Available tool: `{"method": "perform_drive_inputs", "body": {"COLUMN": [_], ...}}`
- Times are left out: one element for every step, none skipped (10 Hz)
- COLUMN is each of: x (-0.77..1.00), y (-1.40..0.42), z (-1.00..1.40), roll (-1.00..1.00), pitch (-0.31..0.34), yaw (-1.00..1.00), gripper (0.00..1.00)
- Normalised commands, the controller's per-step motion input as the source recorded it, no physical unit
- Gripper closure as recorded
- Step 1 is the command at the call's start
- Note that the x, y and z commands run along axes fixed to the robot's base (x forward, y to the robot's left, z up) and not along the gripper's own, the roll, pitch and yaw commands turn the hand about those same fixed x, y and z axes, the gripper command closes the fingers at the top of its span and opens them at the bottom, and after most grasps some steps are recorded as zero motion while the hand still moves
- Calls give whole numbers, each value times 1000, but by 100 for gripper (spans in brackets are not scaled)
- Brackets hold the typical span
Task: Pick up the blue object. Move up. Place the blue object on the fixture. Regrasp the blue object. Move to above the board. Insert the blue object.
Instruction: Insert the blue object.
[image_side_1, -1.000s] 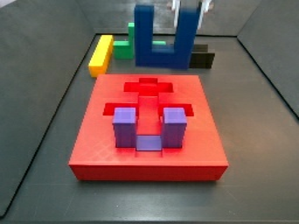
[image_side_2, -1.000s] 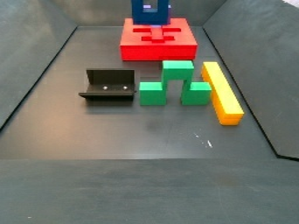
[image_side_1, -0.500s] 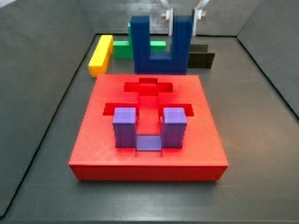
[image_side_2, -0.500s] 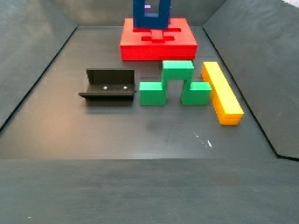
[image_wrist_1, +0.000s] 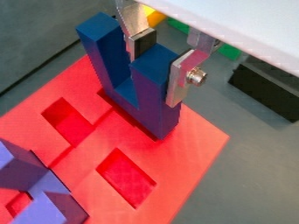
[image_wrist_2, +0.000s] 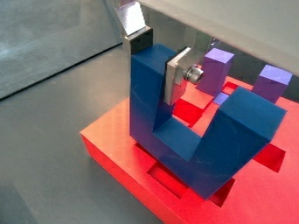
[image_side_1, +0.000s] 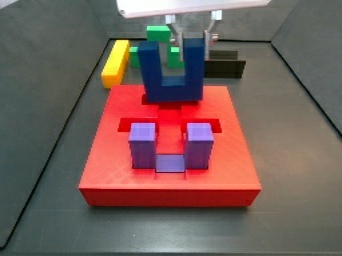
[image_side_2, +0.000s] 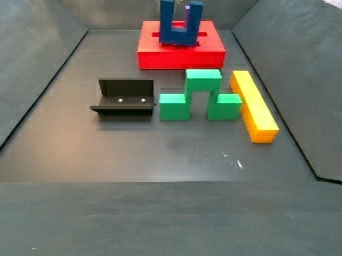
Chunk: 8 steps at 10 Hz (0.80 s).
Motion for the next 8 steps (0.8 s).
{"method": "perform_drive_inputs", "body": {"x": [-309,-137,20,0,0,31,226,480], "y": [0,-31,-163,-163,-89,-31,0,0], "z": [-11,-34,-109,-231,-420,-511,-569,-534], "roll": [31,111,206,126,27,0,0,-7], "pitch": [-139,-74,23,77,121,170,191,234], "yaw": [0,0,-40,-43,-49,-9,37,137], "gripper": [100,100,100,100,100,100,100,100]}}
